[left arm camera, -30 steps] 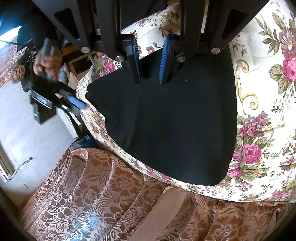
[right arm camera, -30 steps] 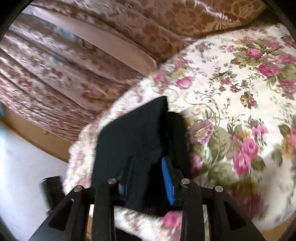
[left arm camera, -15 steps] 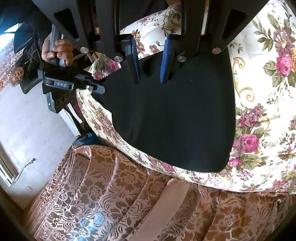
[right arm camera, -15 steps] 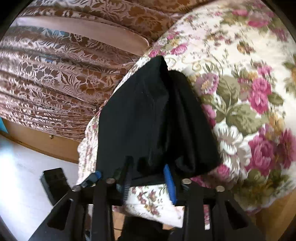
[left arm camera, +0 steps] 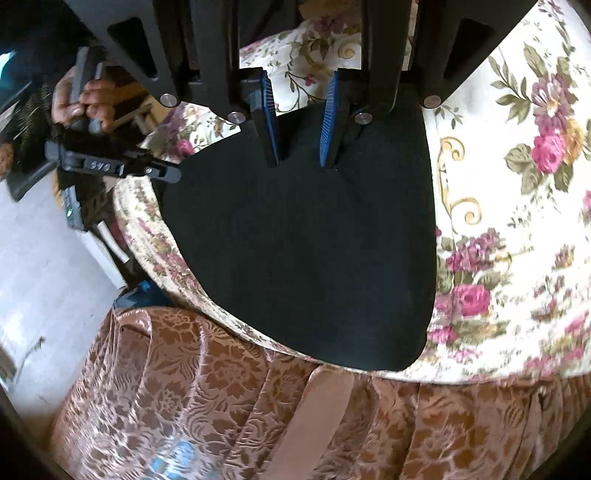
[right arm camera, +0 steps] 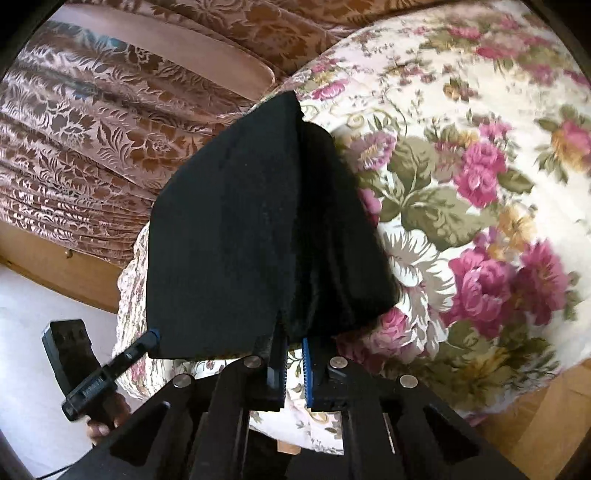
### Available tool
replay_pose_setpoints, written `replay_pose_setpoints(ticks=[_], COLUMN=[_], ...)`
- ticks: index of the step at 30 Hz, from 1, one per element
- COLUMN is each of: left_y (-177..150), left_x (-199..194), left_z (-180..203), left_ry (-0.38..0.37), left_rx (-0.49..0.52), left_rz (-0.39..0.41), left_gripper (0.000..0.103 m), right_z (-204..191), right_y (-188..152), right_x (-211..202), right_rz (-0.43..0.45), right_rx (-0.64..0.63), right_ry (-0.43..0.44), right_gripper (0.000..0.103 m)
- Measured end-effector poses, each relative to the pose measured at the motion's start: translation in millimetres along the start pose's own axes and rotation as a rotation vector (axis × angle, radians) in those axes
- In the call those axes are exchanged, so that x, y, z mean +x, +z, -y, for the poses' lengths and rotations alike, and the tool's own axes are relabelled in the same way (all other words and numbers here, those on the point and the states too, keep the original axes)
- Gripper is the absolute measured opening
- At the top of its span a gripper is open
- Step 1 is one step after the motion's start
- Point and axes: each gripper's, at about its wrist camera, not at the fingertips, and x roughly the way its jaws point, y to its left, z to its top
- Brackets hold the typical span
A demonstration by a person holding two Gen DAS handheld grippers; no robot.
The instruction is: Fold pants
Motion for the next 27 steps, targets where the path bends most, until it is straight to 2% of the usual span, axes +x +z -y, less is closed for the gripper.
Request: replay_pose_setpoints(ticks=[3, 6, 9, 11, 12, 14, 18, 21, 27], left_y=[4.2, 11.0, 17.3, 21.7, 23.8, 28.2, 33.0, 36.9, 46.2], left_x=[-4.5, -14.4, -23.1, -26.2, -27.9, -29.8, -30.6, -30.3, -29.1], left_z=[6.2, 13.9, 17.1, 18.3, 18.3, 17.3, 19.5, 19.6, 13.2], left_ry=[0.03, 0.102, 0.168, 0.209, 0.223, 0.237, 0.266, 0.284, 0.312], left_rx=[0.015, 0.036, 0.054, 0.068, 0.07, 0.068, 0.081, 0.088, 0.095], left_rz=[0.007, 0.044, 0.076, 0.089, 0.096, 0.105, 0.12, 0.124, 0.12], left_gripper=[0.022, 0.023, 0.026, 0.026, 0.026, 0.026, 0.026, 0.026, 0.028], right_z=[1.4, -6.3, -10.8, -11.1, -11.6, -13.7, -17.7, -26.0, -41.5], right_y=[-0.7, -2.8, -2.3, -0.9, -0.7, 4.8, 26.7, 48.8, 95.0], right_x=[-2.2, -5.4, -12.6, -23.2, -28.1, -42.6, -53.0, -44.1, -1.5], right_rz=[-0.002, -0.009, -0.031, -0.026, -0.019, 0.024, 0.08, 0.095, 0.08], right_rx=[-0.005, -0.045, -0.047, -0.045, -0.046, -0.056, -0.055, -0.052, -0.033], right_ry=[0.008, -0.006, 0.015, 0.027, 0.027, 0.001, 0.0, -0.022, -0.045], right_gripper=[0.005, 0.007, 0.017, 0.027, 0.033, 0.038, 0.043, 0.054, 0.056])
